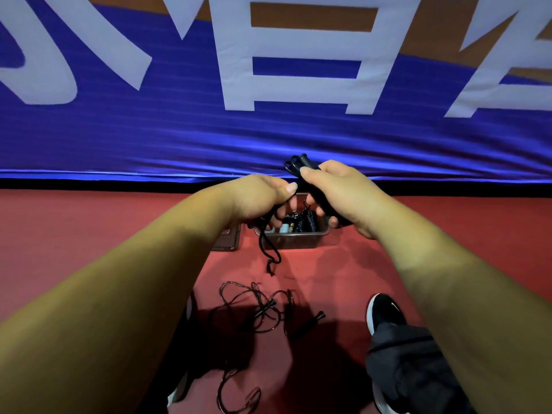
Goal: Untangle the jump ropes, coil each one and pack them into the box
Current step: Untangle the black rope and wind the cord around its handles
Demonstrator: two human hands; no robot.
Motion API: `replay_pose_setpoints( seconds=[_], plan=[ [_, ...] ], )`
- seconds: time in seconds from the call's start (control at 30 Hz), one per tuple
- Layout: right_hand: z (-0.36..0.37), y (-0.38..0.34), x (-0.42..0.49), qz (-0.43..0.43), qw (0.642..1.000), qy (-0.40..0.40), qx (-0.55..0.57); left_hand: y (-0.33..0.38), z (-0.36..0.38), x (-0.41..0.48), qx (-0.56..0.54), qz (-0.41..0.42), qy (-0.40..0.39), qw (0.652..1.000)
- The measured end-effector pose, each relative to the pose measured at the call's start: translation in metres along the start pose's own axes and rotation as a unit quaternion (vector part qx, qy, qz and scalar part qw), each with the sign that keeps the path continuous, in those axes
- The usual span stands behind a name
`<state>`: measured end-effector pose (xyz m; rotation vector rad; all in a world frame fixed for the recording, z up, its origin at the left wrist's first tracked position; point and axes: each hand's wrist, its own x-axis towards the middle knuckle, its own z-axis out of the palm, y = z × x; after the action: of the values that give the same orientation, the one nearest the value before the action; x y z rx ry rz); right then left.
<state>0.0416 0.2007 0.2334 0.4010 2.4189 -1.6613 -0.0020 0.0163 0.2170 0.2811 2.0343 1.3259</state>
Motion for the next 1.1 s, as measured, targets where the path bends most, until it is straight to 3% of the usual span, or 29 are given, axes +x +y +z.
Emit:
replay_pose_setpoints(
  seconds=[0.13,0.37,0.53,0.8,0.9,1.0,1.1],
  plan=[
    [0.003,0.002,-0.002,-0.039,0.997,0.016,-0.063,0.001,-0.005,-0.007,0.026,-0.025,-0.027,0.999],
    [0.004,0.003,0.002,-0.057,0.991,0.02,-0.121,0.003,-0.01,-0.012,-0.033,0.007,-0.074,0.997],
    [0.004,0.01,0.006,-0.087,0.977,0.019,-0.195,0.003,-0.011,-0.01,-0.12,-0.038,-0.077,0.989],
    [0.008,0.004,0.003,-0.071,0.987,0.061,-0.129,0.001,-0.011,-0.006,-0.185,-0.019,-0.039,0.982],
    [0.007,0.0,0.002,-0.047,0.989,0.062,-0.125,-0.001,-0.011,-0.005,-0.129,0.016,-0.04,0.991],
    [0.007,-0.001,0.0,-0.031,0.996,0.016,-0.085,-0.004,-0.014,-0.008,0.033,0.042,-0.054,0.997],
    [0.01,0.0,-0.004,-0.01,0.999,-0.016,-0.028,-0.006,-0.015,-0.006,0.119,0.019,-0.063,0.991]
  ],
)
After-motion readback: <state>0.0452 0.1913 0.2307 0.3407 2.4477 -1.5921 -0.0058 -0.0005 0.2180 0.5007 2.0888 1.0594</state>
